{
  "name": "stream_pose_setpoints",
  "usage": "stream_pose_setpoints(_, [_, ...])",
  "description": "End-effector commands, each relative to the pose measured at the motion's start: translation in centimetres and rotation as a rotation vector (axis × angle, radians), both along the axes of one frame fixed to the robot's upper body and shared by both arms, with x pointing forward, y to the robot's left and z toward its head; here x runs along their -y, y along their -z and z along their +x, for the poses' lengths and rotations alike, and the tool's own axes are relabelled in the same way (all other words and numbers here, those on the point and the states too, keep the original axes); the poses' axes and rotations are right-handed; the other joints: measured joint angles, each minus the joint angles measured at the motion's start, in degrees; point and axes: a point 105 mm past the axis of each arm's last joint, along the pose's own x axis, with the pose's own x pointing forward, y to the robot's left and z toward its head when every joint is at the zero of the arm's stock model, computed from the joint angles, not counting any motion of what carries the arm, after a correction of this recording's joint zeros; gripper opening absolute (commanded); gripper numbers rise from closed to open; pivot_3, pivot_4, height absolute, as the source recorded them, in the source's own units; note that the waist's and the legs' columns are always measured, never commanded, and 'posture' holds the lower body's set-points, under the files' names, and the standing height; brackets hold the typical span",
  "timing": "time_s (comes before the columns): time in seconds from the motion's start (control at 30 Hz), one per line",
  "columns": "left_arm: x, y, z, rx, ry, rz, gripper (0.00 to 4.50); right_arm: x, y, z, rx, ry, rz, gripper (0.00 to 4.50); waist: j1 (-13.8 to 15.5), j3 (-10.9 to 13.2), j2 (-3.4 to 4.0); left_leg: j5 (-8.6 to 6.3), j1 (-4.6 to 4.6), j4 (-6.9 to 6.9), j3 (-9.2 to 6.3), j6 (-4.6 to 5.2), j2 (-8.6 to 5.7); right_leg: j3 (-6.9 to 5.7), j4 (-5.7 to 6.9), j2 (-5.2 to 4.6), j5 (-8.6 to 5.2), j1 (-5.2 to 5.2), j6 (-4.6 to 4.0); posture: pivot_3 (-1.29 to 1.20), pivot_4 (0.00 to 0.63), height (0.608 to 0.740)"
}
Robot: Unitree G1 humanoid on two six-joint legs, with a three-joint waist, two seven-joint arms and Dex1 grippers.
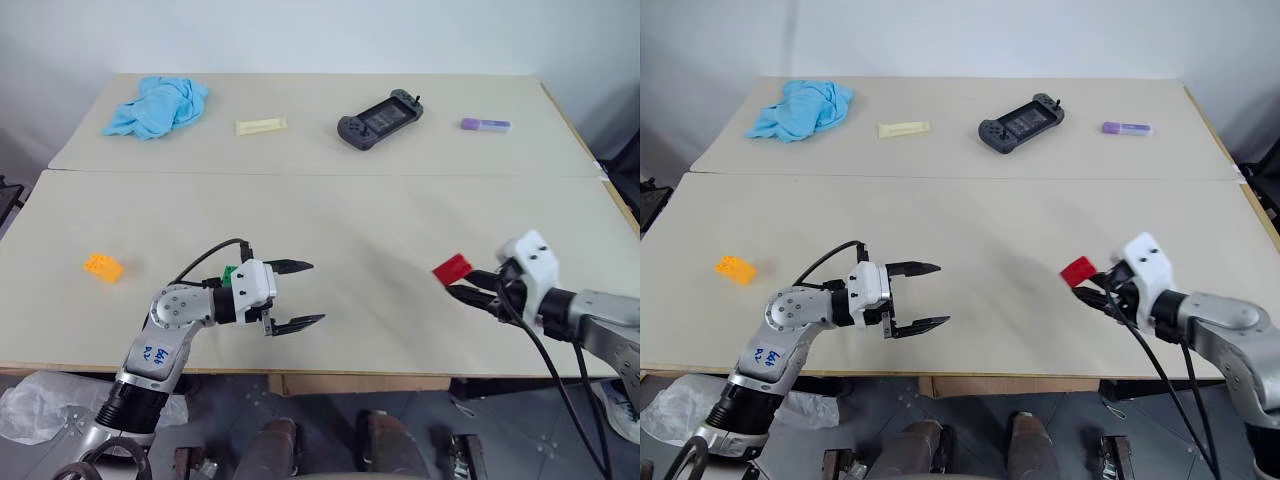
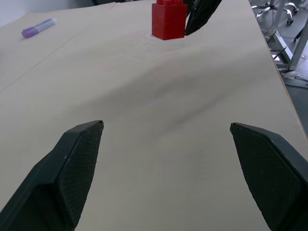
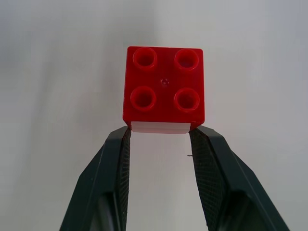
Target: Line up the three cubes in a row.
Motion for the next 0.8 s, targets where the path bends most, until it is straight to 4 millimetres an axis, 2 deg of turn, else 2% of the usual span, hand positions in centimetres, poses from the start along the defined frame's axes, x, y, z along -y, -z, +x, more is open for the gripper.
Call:
stream_pose_setpoints(0.03, [-0.8,-1.1,-0.1,0.043,-0.023,0.010,4.50,-1.3,0.3,1.5,0.066,-0.202,-0.143,1.44,-0.49,0.03,-0.05,0.01,0.00,0.02,0.00,-0.01,0.00,-0.02,0.01,0.00,0.00,-0.01,0.00,0.00,0.150,0.740])
stream_pose_setpoints(0.2, [-1.2,-1.3,-0.4,0.045,-0.042,0.021,4.50,-2.9,1.1,4.1,0.088,-0.379,-0.222,1.44,-0.75,0.05,-0.09,0.01,-0.06,-0.02,-0.12,-0.04,-0.02,-0.06,-0.03,-0.09,0.00,-0.02,0.00,0.00,0.150,0.740])
stream_pose_setpoints(0.37, [-2.3,-1.1,-1.3,0.039,-0.047,0.061,4.50,-3.4,1.1,6.3,0.086,-0.451,-0.288,1.44,-0.89,0.07,-0.11,0.00,-0.08,-0.03,-0.11,-0.06,-0.03,-0.18,-0.01,-0.11,0.00,-0.05,0.01,0.00,0.150,0.740])
stream_pose_setpoints(0.47, [-4.8,-1.1,-1.4,0.019,-0.079,0.104,4.50,-3.8,0.4,6.8,0.076,-0.482,-0.287,1.44,-0.90,0.08,-0.09,0.00,-0.10,-0.05,-0.12,-0.07,-0.01,-0.19,0.02,-0.11,0.00,-0.09,-0.01,0.00,0.150,0.740])
stream_pose_setpoints(0.53, [-5.8,-1.1,-1.5,0.012,-0.086,0.130,4.50,-3.9,0.7,6.6,0.053,-0.528,-0.306,1.44,-0.90,0.08,-0.09,0.00,-0.10,-0.05,-0.14,-0.08,0.00,-0.19,-0.01,-0.11,-0.01,-0.09,-0.02,0.00,0.150,0.740])
stream_pose_setpoints(0.77, [-6.1,-1.2,-1.3,0.020,-0.090,0.139,4.50,-4.5,1.2,7.3,0.025,-0.536,-0.280,1.44,-0.93,0.08,-0.09,-0.01,-0.10,-0.02,-0.17,-0.07,-0.06,-0.22,0.07,-0.17,-0.01,-0.04,-0.02,0.00,0.150,0.740])
stream_pose_setpoints(0.8, [-6.1,-1.2,-1.4,0.022,-0.092,0.137,4.50,-4.6,1.2,7.5,0.037,-0.529,-0.279,1.79,-0.98,0.08,-0.08,-0.01,-0.10,-0.02,-0.18,-0.08,-0.04,-0.23,0.07,-0.15,-0.01,-0.04,-0.02,0.00,0.150,0.740])
